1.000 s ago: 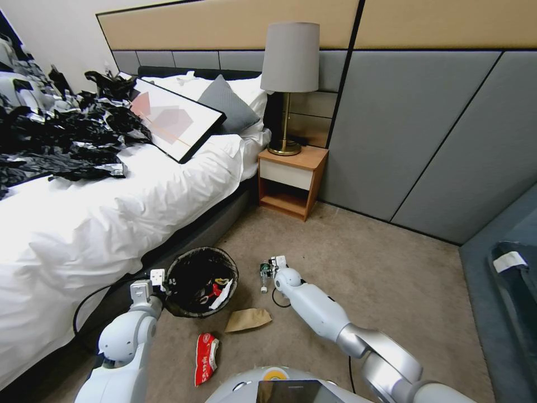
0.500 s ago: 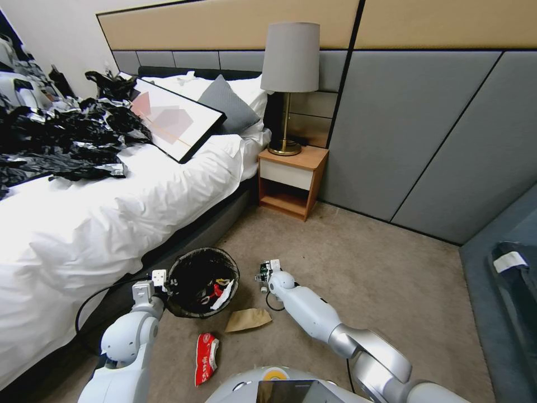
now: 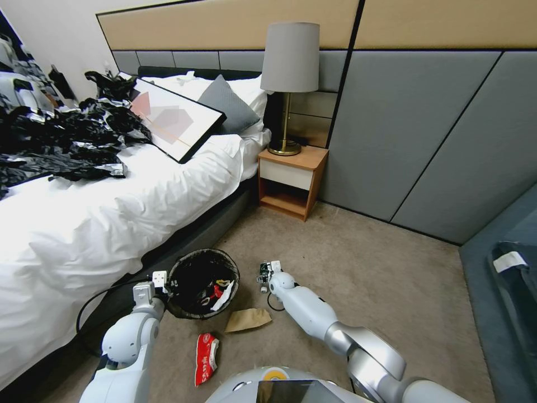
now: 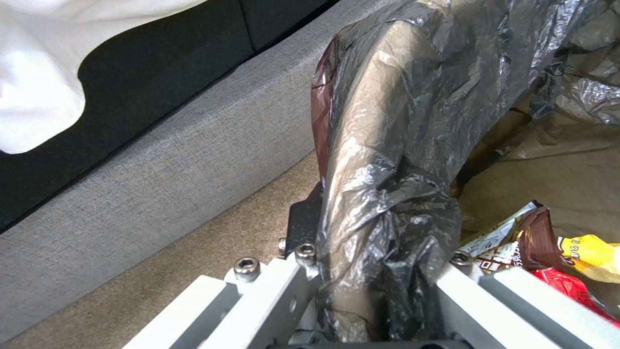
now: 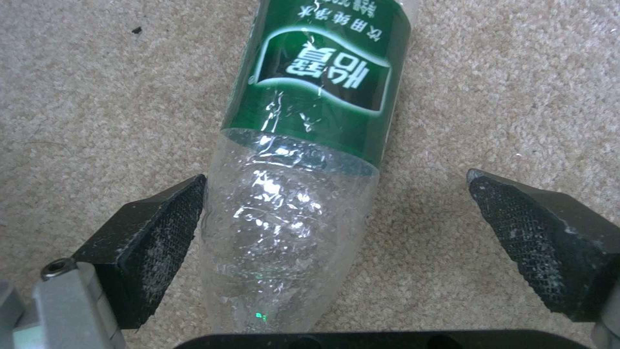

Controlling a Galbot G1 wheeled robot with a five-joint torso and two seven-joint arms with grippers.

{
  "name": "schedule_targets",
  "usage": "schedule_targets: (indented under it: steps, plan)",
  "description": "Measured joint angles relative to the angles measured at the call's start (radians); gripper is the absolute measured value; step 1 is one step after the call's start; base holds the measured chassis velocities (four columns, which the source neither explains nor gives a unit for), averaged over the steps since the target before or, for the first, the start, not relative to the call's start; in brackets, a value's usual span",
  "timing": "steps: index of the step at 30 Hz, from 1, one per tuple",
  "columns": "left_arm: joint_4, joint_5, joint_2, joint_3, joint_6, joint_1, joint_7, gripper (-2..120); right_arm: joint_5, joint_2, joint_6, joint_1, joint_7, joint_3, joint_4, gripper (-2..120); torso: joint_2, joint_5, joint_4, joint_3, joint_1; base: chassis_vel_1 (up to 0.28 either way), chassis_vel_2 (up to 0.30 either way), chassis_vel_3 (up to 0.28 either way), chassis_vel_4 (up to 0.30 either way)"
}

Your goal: Pick up the trash bin, then pick up the garbage from the floor and place it into the trash bin.

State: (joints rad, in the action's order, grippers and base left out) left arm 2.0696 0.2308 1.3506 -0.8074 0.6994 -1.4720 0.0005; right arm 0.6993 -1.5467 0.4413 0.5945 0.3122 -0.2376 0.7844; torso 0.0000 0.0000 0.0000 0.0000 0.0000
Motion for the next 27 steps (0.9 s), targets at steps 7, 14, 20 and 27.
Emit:
schedule_targets:
  steps: [7, 14, 20, 27]
  plan:
    - [-0.001, -0.003, 0.005, 0.006, 0.0, 0.003, 0.0, 0, -0.002, -0.006, -0.002, 0.002, -0.002, -0.006, -0.001, 100, 0.0, 0.0, -0.0001, 0.0, 0.0, 0.0, 0.0, 0.0, 0.0]
    - [-0.002, -0.003, 0.001, 0.002, 0.0, 0.002, 0.001, 0, -0.005, -0.013, -0.002, 0.004, -0.005, -0.009, -0.004, 100, 0.0, 0.0, 0.0001, 0.0, 0.0, 0.0, 0.0, 0.0, 0.0]
    - [-0.002, -0.003, 0.003, 0.002, 0.0, 0.0, 0.001, 0, -0.016, -0.007, 0.008, 0.005, -0.01, -0.009, -0.003, 84, 0.0, 0.0, 0.0001, 0.0, 0.0, 0.0, 0.0, 0.0, 0.0]
    - [-0.002, -0.004, 0.002, 0.004, 0.0, 0.003, 0.001, 0, -0.014, 0.005, 0.017, 0.007, -0.011, -0.007, 0.009, 63, 0.0, 0.0, 0.0, 0.0, 0.0, 0.0, 0.0, 0.0, 0.0]
